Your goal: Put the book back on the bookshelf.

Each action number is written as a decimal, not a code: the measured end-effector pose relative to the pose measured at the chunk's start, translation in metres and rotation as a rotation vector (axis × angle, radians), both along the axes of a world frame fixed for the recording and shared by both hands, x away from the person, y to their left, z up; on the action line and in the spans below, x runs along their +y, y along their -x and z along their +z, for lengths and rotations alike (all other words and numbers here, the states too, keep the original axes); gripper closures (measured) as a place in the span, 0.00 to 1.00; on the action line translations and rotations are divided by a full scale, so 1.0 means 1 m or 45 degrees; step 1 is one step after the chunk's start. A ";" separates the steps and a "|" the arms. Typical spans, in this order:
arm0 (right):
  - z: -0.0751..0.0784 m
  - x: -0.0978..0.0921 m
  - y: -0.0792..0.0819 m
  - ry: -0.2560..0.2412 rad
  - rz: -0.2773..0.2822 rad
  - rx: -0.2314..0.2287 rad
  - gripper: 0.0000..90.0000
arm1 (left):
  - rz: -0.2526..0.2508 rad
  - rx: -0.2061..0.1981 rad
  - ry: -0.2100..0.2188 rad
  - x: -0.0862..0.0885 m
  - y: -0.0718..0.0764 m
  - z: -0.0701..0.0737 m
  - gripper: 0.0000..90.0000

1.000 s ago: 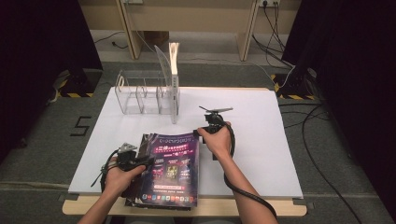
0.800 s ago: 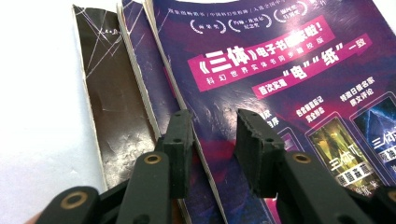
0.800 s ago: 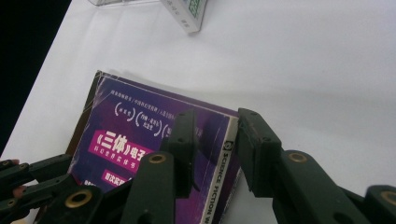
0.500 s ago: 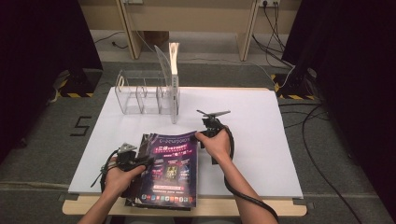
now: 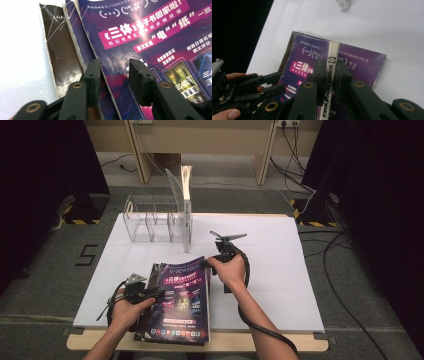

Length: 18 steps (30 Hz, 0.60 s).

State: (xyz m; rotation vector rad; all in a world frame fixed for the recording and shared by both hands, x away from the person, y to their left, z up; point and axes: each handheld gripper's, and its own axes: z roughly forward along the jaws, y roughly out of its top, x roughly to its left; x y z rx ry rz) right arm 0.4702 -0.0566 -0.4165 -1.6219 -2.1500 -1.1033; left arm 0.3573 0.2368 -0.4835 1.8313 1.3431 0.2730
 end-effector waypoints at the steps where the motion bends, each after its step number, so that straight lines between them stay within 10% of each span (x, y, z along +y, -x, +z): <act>1: 0.001 0.000 0.001 -0.011 -0.005 -0.013 0.91 | -0.003 -0.002 0.004 0.001 0.000 0.000 0.64; 18: 0.033 0.018 0.014 -0.012 0.020 -0.237 0.92 | 0.019 -0.108 0.042 0.007 0.005 0.025 0.56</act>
